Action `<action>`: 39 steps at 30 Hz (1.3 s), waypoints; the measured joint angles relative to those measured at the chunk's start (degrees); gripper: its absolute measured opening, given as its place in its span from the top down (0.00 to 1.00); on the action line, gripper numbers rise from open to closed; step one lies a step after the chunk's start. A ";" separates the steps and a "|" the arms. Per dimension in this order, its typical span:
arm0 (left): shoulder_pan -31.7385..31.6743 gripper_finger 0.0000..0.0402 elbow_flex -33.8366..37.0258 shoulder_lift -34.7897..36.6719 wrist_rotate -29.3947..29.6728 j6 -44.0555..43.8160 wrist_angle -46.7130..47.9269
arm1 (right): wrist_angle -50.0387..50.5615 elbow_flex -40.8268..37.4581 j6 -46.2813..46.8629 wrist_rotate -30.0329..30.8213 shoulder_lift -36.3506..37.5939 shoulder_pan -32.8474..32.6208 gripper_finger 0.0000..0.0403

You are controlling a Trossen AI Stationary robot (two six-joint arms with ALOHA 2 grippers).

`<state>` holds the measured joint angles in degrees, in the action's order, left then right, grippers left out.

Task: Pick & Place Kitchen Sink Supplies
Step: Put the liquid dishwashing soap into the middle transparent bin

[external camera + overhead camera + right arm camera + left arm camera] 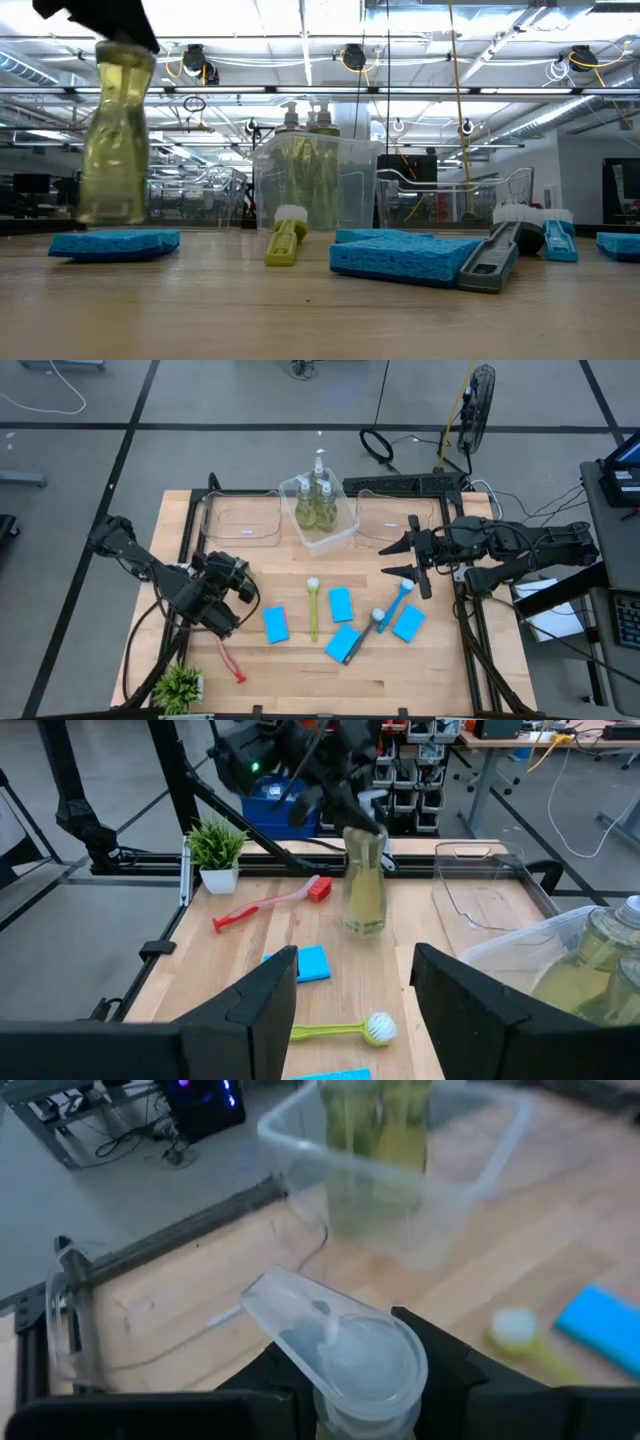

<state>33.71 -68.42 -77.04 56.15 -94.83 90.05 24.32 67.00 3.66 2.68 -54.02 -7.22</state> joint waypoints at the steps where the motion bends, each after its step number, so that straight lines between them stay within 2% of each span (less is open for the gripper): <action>1: 0.00 0.72 -0.82 0.40 0.88 0.21 0.08 | 0.00 0.00 0.00 0.00 0.00 0.00 0.54; 6: -0.05 0.72 -7.32 2.35 6.71 2.52 -0.10 | 0.00 0.00 0.00 0.08 0.00 0.00 0.54; 11: -2.35 0.72 -15.94 2.47 12.66 10.98 -3.76 | -0.41 0.00 0.00 0.13 0.00 0.00 0.54; 15: -6.55 0.72 -21.06 2.50 15.67 27.88 -16.84 | -1.59 0.00 -0.08 0.17 0.00 0.00 0.54; 19: -12.26 0.72 -23.19 2.50 16.01 50.22 -36.86 | -3.07 0.00 -1.26 0.20 -0.02 0.01 0.54; 24: -19.81 0.72 -23.19 1.69 12.72 73.31 -62.17 | -3.39 0.00 -2.85 0.22 0.00 0.02 0.54; 28: -25.26 0.72 -23.19 -0.51 7.98 82.46 -74.70 | -3.87 0.00 -3.29 0.22 -0.09 0.01 0.54; 31: -28.80 0.72 -23.19 -2.63 3.97 84.37 -78.56 | -4.64 0.00 -3.51 0.22 -0.22 0.00 0.54; 35: -33.18 0.72 -23.19 -6.30 0.02 83.08 -79.11 | -6.07 0.00 -3.95 0.24 -0.89 0.00 0.54; 39: -36.76 0.72 -23.19 -11.01 -0.82 83.78 -78.91 | -6.54 0.00 -3.93 0.24 -1.92 0.02 0.54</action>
<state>-3.05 -91.61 -88.05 55.33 -11.05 11.14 17.78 67.00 -0.27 2.92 -55.94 -7.21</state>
